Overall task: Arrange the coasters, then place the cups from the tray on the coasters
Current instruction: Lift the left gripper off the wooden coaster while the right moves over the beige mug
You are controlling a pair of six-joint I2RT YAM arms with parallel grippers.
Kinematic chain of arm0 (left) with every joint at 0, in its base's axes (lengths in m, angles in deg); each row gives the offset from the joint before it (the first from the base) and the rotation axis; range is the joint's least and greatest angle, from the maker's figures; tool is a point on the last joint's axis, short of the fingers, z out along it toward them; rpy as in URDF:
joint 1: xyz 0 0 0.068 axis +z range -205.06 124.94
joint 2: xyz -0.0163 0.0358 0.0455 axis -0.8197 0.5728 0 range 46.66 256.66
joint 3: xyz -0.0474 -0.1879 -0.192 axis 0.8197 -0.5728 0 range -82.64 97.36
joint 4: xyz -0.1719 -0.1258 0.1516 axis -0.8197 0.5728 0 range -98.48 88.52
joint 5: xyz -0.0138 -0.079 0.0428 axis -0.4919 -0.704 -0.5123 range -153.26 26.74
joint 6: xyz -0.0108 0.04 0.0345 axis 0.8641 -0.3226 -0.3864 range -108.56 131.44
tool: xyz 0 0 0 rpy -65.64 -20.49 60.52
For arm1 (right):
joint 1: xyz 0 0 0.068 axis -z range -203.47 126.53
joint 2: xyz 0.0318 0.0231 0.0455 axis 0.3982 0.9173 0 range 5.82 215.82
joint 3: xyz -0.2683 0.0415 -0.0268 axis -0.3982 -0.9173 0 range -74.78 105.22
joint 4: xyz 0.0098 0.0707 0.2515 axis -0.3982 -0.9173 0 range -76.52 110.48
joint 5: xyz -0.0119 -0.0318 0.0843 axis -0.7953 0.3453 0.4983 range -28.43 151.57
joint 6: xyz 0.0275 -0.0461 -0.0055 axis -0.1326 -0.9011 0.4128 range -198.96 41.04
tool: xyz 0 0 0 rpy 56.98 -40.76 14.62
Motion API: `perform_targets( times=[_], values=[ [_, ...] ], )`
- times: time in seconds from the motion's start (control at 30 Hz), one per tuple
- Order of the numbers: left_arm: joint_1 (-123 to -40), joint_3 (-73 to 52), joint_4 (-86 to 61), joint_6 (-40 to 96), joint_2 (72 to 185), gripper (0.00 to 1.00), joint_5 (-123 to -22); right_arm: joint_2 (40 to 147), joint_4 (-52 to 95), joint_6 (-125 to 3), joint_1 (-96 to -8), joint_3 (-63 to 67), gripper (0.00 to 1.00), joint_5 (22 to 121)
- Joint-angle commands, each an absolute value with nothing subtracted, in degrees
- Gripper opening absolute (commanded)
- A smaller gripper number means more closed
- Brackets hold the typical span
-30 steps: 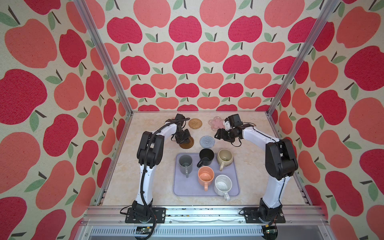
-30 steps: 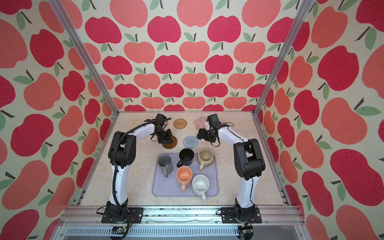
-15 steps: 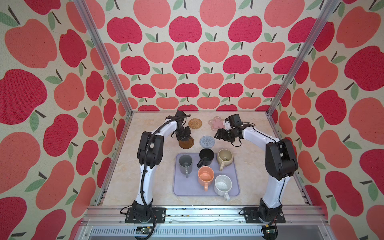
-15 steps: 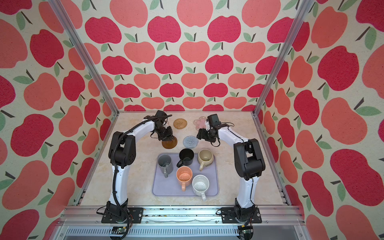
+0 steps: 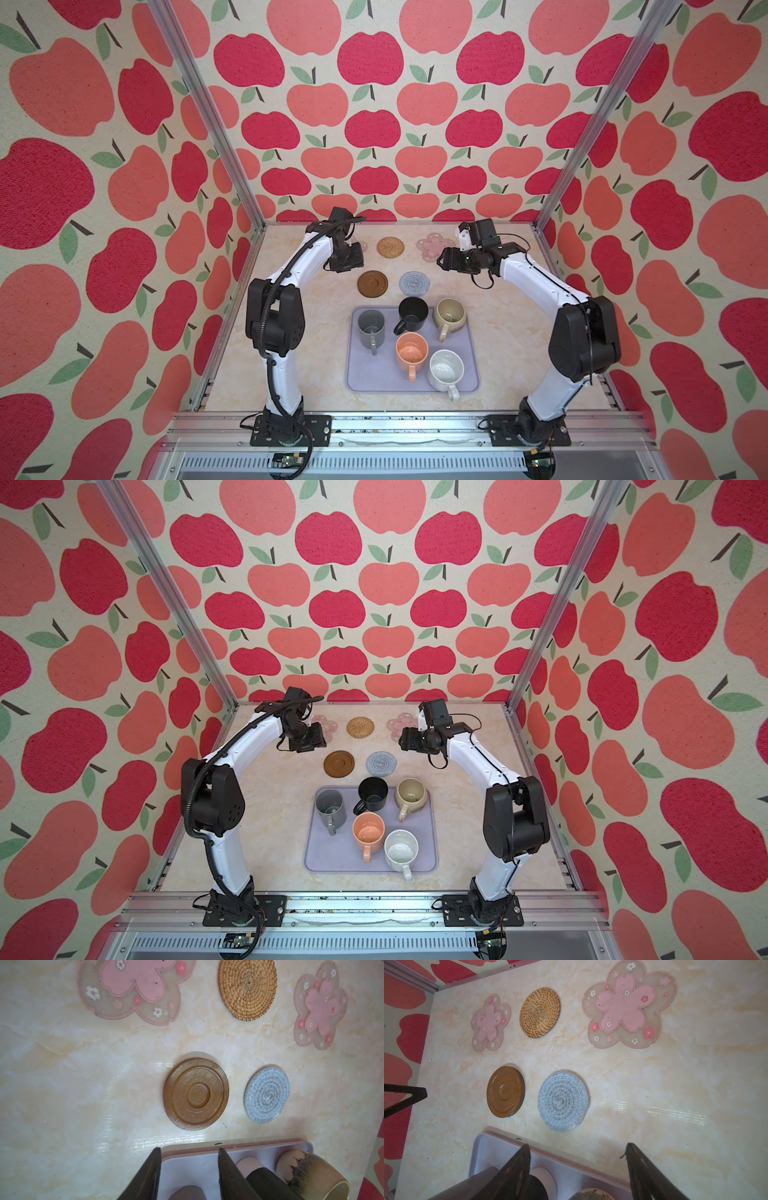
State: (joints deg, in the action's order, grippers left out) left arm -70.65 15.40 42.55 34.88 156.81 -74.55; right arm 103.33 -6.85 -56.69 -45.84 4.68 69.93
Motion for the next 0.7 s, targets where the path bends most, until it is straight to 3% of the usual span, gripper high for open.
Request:
perform_targets(
  times=[0.0, 0.23, 0.33, 0.67],
  values=[
    [-69.3, 11.6, 43.8, 31.9, 152.5, 0.51, -69.9, 98.5, -10.8, -58.7, -45.6, 2.5, 0.75, 67.1],
    [-66.3, 3.3, 40.6, 31.8, 144.3, 0.66, -68.8, 89.1, -14.2, -58.0, -46.9, -3.2, 0.75, 63.0],
    [-65.4, 0.2, 39.2, 31.8, 140.9, 0.78, -68.4, 84.4, -15.2, -56.8, -47.7, -6.3, 0.75, 61.4],
    [-64.8, -11.0, 32.7, 31.0, 130.2, 0.84, -66.8, 68.4, -21.9, -51.0, -53.9, -15.5, 0.75, 53.7]
  ],
)
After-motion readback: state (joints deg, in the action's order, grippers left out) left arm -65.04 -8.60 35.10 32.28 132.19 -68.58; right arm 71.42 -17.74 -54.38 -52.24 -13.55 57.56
